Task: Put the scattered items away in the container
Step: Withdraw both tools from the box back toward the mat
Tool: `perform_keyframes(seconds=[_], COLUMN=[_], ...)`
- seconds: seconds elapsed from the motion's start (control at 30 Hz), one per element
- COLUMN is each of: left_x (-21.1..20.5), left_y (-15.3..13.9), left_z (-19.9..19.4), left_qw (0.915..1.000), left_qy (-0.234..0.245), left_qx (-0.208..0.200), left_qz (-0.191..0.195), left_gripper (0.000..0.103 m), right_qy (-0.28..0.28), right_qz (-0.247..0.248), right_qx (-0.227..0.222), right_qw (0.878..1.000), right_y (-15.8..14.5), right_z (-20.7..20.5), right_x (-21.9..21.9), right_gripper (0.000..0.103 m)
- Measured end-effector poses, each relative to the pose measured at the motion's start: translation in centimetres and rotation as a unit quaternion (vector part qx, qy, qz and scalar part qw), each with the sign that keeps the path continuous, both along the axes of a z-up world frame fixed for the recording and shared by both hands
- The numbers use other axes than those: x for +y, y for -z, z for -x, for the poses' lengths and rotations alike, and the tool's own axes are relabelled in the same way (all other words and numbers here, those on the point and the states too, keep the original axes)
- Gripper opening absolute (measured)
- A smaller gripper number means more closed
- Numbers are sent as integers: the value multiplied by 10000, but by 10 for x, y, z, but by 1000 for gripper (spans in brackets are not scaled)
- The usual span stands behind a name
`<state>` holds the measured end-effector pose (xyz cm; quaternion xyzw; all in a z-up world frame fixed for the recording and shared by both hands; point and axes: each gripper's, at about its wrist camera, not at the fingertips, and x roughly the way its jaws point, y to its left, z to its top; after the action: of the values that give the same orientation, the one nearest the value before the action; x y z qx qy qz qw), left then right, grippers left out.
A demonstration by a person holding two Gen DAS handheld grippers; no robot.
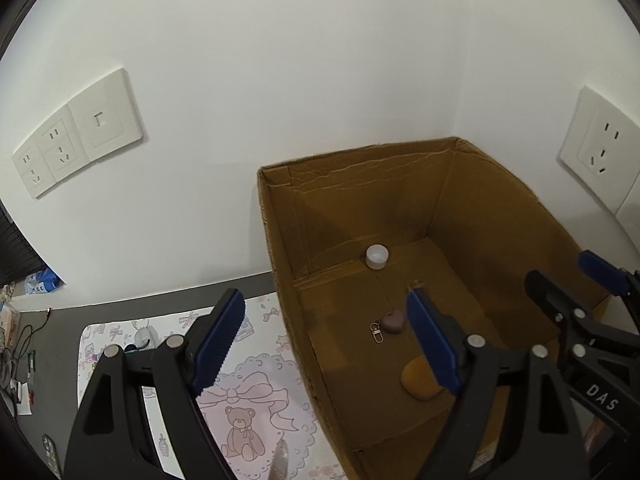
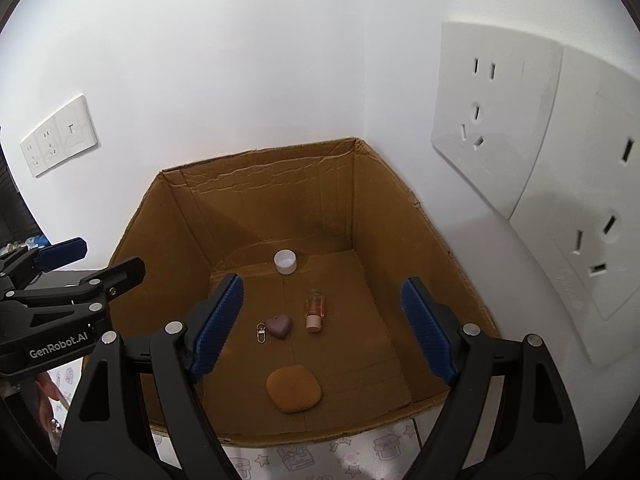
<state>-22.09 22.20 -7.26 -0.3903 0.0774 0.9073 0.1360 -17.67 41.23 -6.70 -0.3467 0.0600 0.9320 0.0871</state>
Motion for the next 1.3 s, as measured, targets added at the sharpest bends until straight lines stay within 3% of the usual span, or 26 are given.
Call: perform_keyframes(seconds=[0.63, 0.97, 1.3], left_x=[-49, -109, -185], left_y=[-34, -51, -53], left_z=[-41, -73, -96], left_qw=[9992, 9975, 9950], left_qy=[-197, -499, -822], left_qx=[328, 473, 521], left_qz=[-142, -187, -219], left_gripper=[82, 82, 82], right_qy=[-135, -360, -681], right_qz=[-97, -156, -200], right_qx=[304, 462, 538], right_qw=[9994, 9982, 9960], right_y=[-30, -46, -53], right_z=[-28, -47, -66], right_x=[-28, -78, -155], right_gripper=[83, 83, 83])
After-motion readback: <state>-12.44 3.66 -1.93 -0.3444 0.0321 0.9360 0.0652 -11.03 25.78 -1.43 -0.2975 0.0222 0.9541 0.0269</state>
